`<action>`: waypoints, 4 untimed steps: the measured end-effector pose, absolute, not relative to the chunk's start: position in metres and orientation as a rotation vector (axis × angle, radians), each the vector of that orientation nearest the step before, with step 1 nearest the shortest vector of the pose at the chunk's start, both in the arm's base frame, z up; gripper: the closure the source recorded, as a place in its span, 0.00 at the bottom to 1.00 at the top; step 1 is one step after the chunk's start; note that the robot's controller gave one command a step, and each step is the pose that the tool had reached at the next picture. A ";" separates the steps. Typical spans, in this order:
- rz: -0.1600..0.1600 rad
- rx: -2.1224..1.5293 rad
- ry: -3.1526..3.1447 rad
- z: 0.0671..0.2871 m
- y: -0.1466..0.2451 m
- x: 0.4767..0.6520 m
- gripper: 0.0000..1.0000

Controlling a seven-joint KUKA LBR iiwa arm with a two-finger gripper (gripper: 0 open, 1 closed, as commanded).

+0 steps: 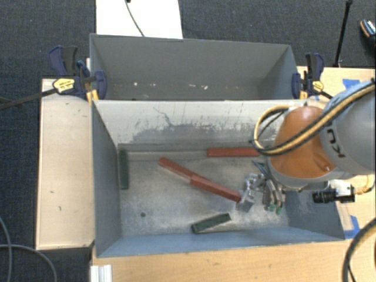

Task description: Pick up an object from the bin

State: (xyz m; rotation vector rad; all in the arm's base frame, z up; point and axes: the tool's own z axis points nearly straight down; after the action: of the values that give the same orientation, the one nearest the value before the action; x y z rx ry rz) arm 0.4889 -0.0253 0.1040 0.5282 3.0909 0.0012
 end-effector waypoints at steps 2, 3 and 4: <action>0.001 0.461 3.110 0.069 0.012 0.491 0.00; 0.003 0.456 3.109 0.073 0.012 0.492 1.00; 0.003 0.424 3.102 0.243 0.004 0.498 1.00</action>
Offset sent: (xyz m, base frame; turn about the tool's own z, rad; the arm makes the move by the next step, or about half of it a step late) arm 0.0000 0.0000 0.0000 0.0000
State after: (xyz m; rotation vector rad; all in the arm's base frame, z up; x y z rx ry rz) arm 0.4976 0.0036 0.2427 0.4240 3.1015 0.0025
